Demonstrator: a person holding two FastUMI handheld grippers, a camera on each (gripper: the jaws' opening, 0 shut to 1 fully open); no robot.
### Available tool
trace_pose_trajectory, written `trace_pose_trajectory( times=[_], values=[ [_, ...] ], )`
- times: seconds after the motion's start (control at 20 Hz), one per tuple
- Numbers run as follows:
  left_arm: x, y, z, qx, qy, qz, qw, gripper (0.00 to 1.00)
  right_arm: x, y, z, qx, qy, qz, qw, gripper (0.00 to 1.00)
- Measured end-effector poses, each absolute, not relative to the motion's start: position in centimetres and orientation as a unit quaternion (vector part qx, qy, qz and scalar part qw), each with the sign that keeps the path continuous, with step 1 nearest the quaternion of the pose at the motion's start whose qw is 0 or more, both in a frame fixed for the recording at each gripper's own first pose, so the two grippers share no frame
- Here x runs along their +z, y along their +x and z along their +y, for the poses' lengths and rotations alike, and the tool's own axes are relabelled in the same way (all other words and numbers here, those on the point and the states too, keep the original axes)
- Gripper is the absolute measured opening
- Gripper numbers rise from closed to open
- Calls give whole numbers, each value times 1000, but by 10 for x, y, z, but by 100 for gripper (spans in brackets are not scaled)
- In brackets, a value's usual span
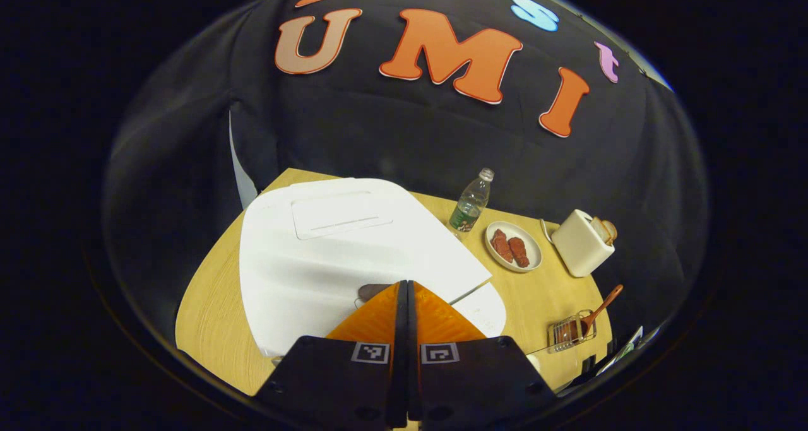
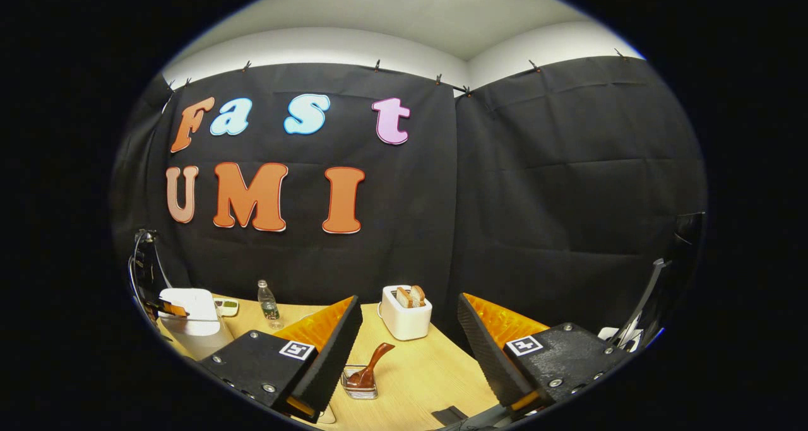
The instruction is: Close the left gripper, press the button to open the rice cooker; take a wooden spoon from the chopstick holder with the right hand, scoop a spoonful of rice and pour it into the rice cooker, then put the wooden spoon back into the chopstick holder.
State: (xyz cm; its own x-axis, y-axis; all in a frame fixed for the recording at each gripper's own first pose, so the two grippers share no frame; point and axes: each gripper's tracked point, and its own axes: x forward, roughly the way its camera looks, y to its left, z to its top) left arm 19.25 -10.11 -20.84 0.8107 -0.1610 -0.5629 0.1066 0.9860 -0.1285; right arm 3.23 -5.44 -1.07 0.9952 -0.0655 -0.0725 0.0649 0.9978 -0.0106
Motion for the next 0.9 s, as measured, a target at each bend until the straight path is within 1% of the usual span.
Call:
trace_pose_trajectory(
  times=[0.15,0.25,0.35,0.5,0.7,0.9],
  values=[
    [-136,193,-87,-65,-23,218,973,5,-6,31,-50,-28,6,26,999,94],
    [-99,179,-87,-68,-26,184,980,4,-6,28,-46,-25,8,23,999,94],
    [-76,166,-80,-63,-26,155,986,5,-7,27,-41,-19,9,23,1000,94],
    [-51,140,-67,-54,-24,120,991,5,-16,31,-37,-14,11,32,999,94],
    [-32,117,-54,-47,-23,97,994,5,-39,40,-32,-7,19,56,998,94],
    [-19,101,-41,-32,-9,76,997,5,-69,62,-28,-1,27,87,996,95]
  ],
)
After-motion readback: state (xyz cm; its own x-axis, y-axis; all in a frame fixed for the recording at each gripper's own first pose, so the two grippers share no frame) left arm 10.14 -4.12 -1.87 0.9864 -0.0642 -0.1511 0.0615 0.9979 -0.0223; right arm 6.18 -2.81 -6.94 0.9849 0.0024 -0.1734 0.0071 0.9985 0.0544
